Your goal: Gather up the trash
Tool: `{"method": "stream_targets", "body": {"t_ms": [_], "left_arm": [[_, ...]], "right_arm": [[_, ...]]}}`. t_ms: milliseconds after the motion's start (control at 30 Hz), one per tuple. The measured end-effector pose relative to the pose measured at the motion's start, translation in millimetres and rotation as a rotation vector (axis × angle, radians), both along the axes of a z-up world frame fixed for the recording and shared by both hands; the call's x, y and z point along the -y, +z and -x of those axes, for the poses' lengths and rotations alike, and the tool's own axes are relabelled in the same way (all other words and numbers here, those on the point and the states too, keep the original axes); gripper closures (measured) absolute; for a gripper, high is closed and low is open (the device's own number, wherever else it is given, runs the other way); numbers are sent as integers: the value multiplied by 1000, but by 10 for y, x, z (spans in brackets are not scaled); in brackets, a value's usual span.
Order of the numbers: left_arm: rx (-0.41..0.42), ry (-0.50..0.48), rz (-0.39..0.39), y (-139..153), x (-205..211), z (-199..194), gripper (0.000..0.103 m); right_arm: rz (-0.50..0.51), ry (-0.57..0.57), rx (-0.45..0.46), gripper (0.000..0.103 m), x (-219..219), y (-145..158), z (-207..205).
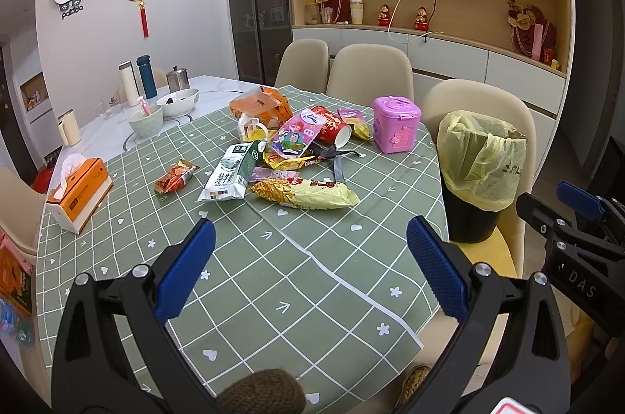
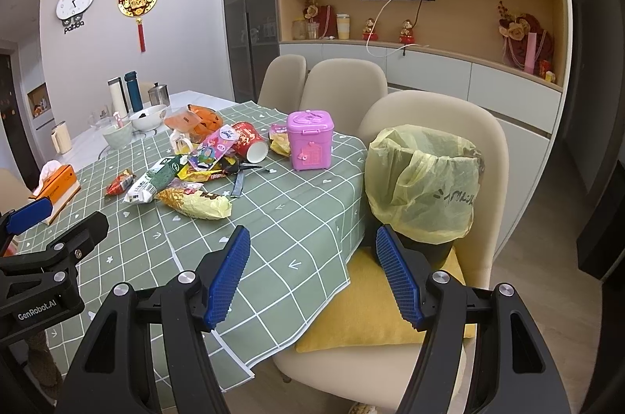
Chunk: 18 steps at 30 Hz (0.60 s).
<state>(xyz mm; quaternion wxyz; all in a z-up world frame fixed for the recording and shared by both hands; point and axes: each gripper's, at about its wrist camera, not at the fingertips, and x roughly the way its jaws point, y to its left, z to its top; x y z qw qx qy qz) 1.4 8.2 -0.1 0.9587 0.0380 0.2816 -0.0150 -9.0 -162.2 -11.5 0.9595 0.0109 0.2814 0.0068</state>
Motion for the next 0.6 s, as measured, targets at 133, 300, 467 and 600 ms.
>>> {"method": "stream_targets", "body": {"t_ms": [133, 300, 467, 600], "left_arm": [[2, -1, 0, -2, -6, -5, 9], [2, 1, 3, -5, -1, -8, 9], [2, 0, 3, -4, -3, -8, 9], [-1, -4, 2, -2, 5, -40, 9]], "right_arm": [[0, 0, -1, 39, 3, 0, -3], [0, -2, -1, 39, 3, -15, -7], [1, -4, -1, 39, 12, -18, -12], [-2, -11, -4, 39, 52, -30, -56]]}}
